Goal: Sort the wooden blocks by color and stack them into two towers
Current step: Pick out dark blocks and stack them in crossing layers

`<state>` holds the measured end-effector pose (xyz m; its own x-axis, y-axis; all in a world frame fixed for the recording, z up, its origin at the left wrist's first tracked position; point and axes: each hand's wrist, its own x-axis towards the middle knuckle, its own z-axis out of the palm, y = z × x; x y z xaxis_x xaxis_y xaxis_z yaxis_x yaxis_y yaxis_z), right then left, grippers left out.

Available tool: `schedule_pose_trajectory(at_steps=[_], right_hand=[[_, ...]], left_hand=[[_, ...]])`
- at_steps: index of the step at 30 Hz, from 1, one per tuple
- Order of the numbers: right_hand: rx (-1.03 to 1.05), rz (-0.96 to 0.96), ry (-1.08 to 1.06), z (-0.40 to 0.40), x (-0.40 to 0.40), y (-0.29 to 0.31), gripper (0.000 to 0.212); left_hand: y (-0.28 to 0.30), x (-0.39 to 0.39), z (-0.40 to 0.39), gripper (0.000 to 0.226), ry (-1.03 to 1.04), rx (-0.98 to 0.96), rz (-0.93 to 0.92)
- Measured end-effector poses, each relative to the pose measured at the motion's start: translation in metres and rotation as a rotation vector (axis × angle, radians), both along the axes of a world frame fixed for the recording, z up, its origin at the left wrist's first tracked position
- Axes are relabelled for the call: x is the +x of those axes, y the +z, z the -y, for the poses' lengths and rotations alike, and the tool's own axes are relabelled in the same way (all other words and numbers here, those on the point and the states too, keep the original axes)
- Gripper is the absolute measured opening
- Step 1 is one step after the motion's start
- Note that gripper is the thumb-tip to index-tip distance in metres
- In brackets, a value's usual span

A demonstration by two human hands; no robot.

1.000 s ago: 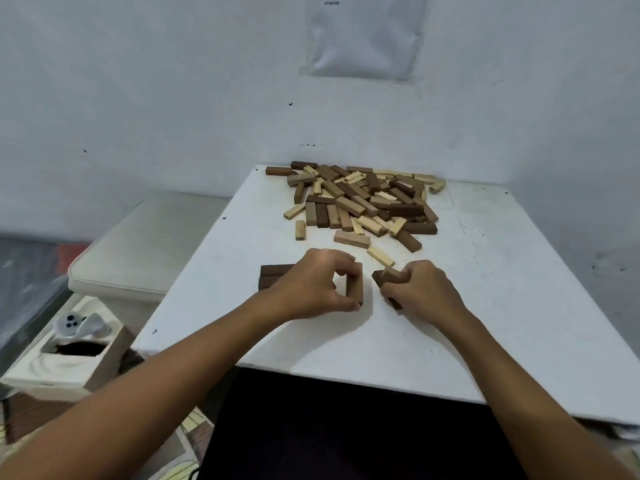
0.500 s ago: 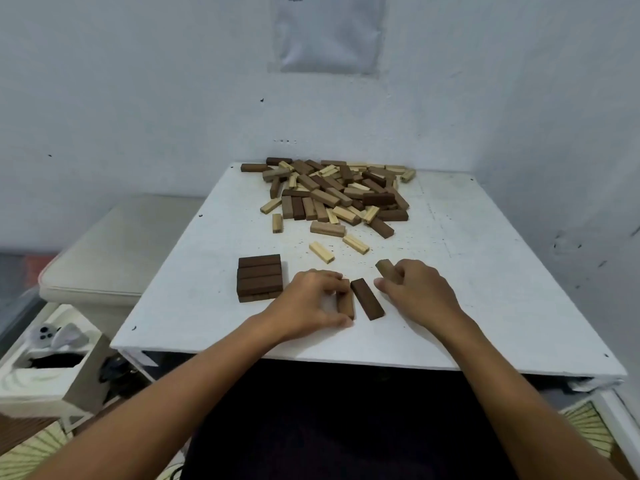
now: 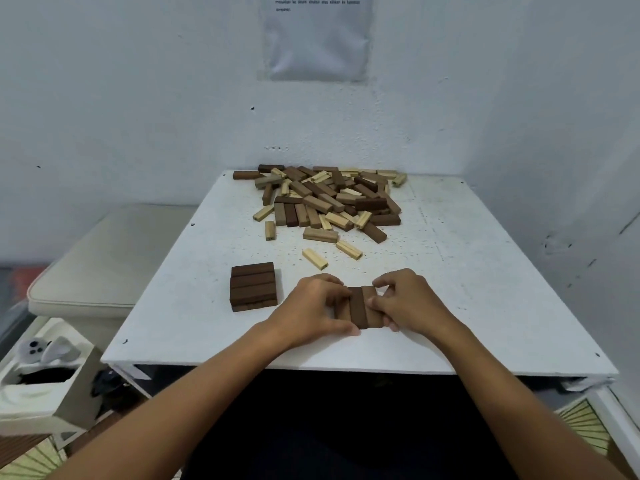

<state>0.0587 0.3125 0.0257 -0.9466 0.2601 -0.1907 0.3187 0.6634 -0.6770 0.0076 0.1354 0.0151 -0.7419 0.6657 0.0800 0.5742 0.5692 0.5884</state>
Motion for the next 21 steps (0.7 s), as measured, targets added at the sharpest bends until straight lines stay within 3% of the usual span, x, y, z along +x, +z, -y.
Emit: schedule_pose_trajectory(at_steps=[9, 13, 18, 21], right_hand=[[-0.093, 0.036, 0.033, 0.010, 0.012, 0.000, 0.042], [0.075, -0.036, 0.131, 0.006, 0.016, 0.005, 0.050], [0.071, -0.005, 0.374, -0.013, 0.023, 0.003, 0.073], [0.087, -0.008, 0.408, -0.016, 0.024, -0.007, 0.085]], left_hand=[[-0.007, -0.007, 0.024, 0.079, -0.063, -0.048, 0.015], [-0.007, -0.005, 0.028, 0.093, -0.077, -0.032, 0.021], [-0.010, -0.004, 0.031, 0.093, -0.069, 0.027, 0.068], [-0.013, -0.004, 0.030, 0.093, -0.066, 0.046, 0.064]])
